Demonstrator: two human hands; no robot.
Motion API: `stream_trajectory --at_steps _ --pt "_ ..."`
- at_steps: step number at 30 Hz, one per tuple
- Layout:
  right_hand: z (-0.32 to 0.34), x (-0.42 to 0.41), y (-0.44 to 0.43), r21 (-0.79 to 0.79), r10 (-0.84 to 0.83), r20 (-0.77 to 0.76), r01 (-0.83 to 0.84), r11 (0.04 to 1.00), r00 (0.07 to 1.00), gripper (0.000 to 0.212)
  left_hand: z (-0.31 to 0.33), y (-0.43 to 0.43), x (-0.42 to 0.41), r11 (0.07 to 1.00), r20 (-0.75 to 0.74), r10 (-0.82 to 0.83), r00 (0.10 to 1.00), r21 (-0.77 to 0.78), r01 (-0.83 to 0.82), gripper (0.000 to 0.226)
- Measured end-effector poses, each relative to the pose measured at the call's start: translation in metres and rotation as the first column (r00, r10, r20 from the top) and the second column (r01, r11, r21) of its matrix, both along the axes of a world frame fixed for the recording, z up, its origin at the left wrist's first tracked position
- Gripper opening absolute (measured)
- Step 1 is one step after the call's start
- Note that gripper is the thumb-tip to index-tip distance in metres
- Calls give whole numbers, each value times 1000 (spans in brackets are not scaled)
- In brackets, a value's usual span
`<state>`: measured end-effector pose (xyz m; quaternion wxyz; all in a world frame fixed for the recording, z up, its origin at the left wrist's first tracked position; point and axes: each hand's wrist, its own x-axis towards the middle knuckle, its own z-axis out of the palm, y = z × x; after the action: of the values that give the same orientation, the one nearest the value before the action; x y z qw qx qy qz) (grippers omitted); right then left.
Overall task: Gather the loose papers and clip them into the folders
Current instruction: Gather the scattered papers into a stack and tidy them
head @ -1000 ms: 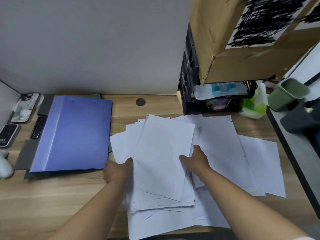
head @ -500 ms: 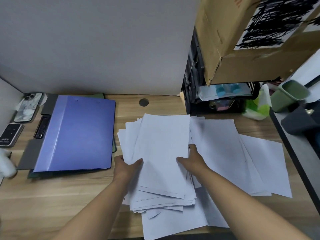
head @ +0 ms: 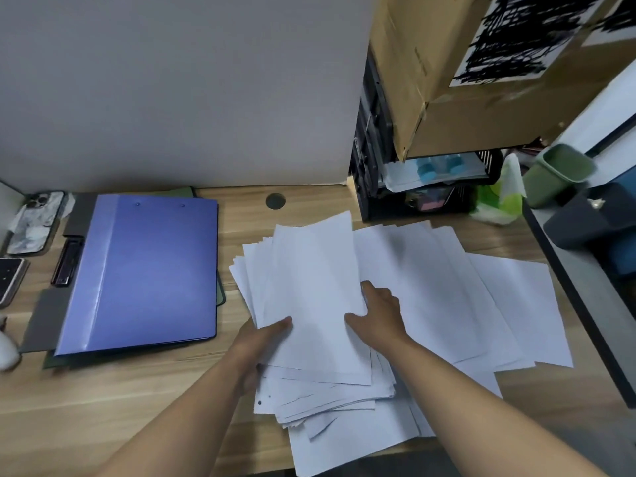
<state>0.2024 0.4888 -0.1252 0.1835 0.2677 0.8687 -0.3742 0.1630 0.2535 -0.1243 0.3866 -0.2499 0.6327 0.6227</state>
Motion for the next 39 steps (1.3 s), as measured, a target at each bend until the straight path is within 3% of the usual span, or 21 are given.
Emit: stream_trajectory --at_steps 6,10,12,16,18,23,28,34,39 --pt "5 -2 12 -237 -66 21 69 969 998 53 -1 -4 5 991 -79 -13 997 -134 2 33" --pt "8 -2 19 -224 -207 13 205 953 978 50 25 -14 -11 977 -224 -137 965 -193 94 25" --pt "13 -4 20 -233 -279 5 273 933 960 68 44 -20 -23 971 -287 -180 941 -202 125 15" --pt "33 -12 19 -335 -314 -15 291 896 949 112 80 -35 -48 969 -397 -212 893 -203 140 16" --pt "48 -17 15 -433 -314 -78 251 866 946 119 97 -44 -59 974 -437 -203 876 -183 134 19" --pt "106 -30 -11 -700 -254 -255 3 714 933 78 141 -70 -76 991 -467 -133 874 -61 118 24" --pt "157 -37 -31 -845 -247 -251 -87 528 936 46 174 -78 -82 984 -468 -116 876 68 166 27" --pt "178 -38 -38 -788 -351 -346 -67 612 870 37 180 -78 -82 969 -504 -101 857 145 200 34" --pt "165 -27 -44 -717 -378 -379 -9 697 845 43 171 -83 -76 954 -577 -196 793 75 291 26"
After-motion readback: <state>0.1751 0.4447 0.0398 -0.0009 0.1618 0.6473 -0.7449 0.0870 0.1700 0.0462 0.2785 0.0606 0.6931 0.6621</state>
